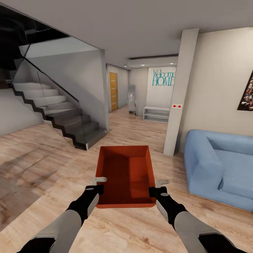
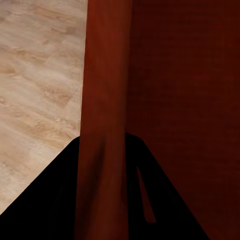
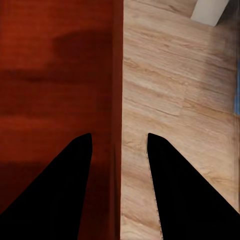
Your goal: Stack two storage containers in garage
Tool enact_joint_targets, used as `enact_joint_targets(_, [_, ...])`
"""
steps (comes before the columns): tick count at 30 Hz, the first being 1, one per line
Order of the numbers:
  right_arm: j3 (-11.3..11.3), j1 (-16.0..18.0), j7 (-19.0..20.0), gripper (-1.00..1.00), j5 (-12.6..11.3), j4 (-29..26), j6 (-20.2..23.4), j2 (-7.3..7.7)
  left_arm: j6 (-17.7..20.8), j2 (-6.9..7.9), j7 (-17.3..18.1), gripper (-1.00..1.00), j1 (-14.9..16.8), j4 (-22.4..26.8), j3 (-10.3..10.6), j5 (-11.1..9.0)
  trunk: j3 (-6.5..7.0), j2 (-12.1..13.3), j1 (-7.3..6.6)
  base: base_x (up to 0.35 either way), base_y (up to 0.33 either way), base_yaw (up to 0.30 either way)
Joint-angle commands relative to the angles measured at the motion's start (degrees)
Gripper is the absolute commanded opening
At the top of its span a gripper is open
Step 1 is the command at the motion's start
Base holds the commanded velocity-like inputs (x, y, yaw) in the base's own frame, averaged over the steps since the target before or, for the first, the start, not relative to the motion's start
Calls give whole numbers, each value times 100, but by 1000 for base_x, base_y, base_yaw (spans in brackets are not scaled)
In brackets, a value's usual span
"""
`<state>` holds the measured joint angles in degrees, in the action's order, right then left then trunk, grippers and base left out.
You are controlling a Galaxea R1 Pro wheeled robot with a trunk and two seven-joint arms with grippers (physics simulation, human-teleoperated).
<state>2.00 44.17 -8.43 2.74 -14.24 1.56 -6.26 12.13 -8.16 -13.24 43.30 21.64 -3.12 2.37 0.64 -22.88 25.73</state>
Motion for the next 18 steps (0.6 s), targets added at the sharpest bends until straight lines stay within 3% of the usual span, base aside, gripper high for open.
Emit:
enact_joint_targets(1, [-24, 1, 8, -100, -72, 17, 18, -60, -299, -10, 15, -100, -2, 25, -5, 9, 2, -4, 5, 322, 0, -226])
enact_joint_targets(7, [-24, -2, 8, -100, -72, 17, 17, -60, -299, -10, 14, -100, 1, 28, -5, 10, 31, -4, 5, 322, 0, -198])
enact_joint_targets(18, [-15, -1, 8, -100, -72, 17, -16, -60, -299, -10, 14, -100, -4, 25, -5, 9, 37, -4, 5, 322, 0, -18])
